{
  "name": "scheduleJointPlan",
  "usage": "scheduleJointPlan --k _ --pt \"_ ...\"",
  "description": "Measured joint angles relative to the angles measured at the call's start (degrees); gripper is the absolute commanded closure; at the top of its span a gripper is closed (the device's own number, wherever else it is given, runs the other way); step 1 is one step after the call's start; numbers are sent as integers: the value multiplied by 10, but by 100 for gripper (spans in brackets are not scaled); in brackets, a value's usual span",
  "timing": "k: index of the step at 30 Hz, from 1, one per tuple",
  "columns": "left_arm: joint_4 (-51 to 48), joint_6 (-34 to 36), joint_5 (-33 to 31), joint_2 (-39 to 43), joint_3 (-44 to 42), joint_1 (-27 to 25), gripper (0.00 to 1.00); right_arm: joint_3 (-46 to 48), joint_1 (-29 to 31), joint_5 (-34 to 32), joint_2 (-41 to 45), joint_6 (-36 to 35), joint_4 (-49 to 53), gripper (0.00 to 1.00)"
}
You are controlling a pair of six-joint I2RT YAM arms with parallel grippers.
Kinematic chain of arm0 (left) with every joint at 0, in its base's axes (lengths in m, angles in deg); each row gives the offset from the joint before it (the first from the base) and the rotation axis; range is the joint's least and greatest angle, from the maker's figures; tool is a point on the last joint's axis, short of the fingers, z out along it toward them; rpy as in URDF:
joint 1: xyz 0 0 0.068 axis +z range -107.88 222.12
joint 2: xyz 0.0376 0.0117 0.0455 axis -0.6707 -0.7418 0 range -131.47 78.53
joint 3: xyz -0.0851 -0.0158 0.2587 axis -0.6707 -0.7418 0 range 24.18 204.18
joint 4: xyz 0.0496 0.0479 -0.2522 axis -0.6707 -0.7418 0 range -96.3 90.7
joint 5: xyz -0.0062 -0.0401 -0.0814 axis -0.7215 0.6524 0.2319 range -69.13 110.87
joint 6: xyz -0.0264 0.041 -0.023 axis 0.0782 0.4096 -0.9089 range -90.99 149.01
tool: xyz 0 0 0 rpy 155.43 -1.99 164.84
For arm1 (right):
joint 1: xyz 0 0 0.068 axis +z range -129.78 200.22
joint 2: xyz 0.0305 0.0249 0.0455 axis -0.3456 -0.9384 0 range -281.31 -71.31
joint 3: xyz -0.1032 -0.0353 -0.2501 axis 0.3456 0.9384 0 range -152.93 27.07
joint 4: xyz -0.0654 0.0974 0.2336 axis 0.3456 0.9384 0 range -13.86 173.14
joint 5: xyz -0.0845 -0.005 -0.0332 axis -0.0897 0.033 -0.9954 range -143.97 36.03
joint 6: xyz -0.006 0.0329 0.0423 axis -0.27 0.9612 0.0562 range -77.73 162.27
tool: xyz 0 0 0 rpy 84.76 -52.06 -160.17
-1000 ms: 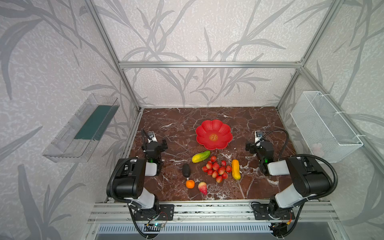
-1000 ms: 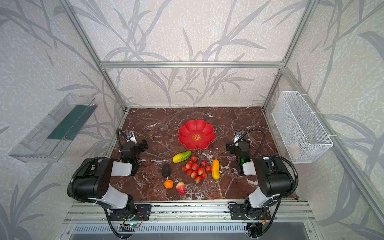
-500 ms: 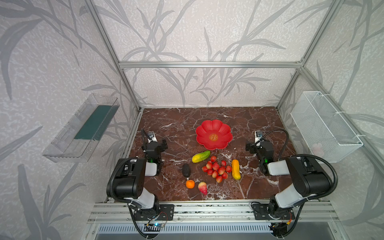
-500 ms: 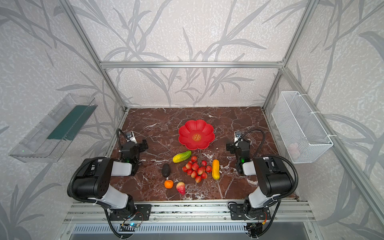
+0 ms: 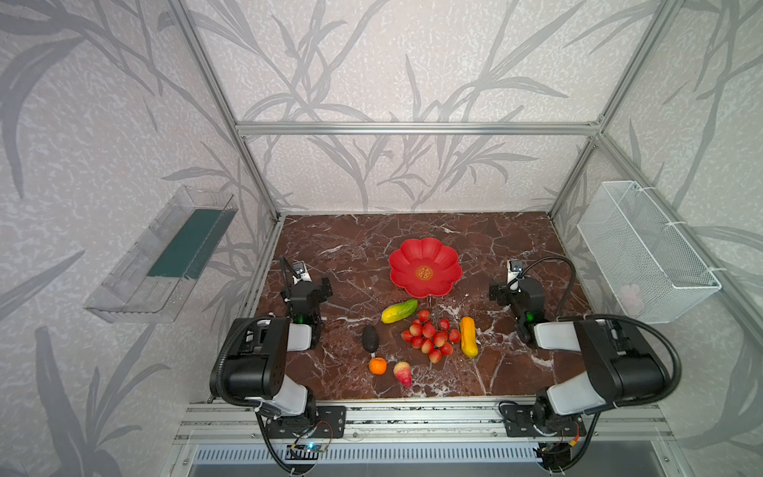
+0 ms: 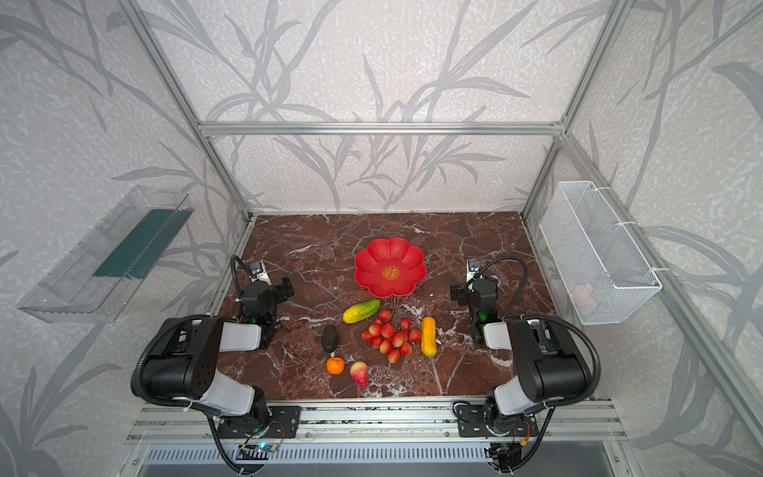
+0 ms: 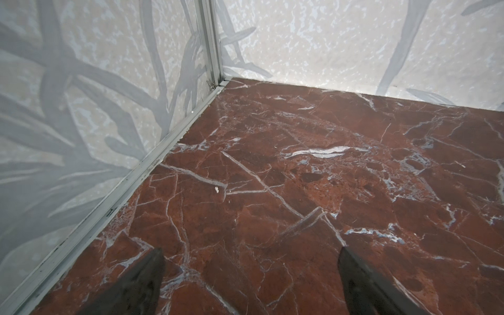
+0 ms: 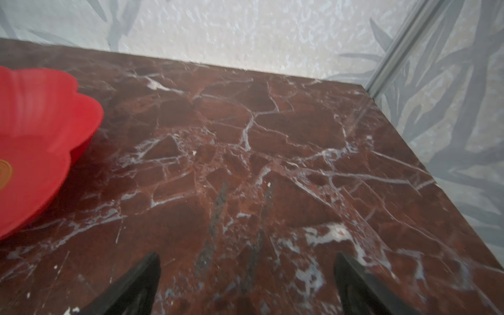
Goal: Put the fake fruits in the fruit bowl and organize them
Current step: 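Raise both arms from the rest pose toward the fruits, then grasp the yellow corn-shaped fruit with the right gripper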
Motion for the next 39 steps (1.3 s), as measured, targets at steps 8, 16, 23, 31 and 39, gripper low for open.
scheduleJointPlan --k 8,16,23,31,39 --pt "-313 -79 -81 192 147 -31 1 -169 -10 61 189 133 194 6" --pt "-499 -81 -40 388 179 -27 2 -160 32 174 179 206 420 14" --pt "-557 -90 -44 459 148 -27 1 -144 193 150 181 258 572 21" --pt "-578 -91 -44 461 147 -27 1 -96 272 102 150 337 597 34" --pt "-587 -92 -45 469 147 -24 1 -96 276 92 69 366 566 46"
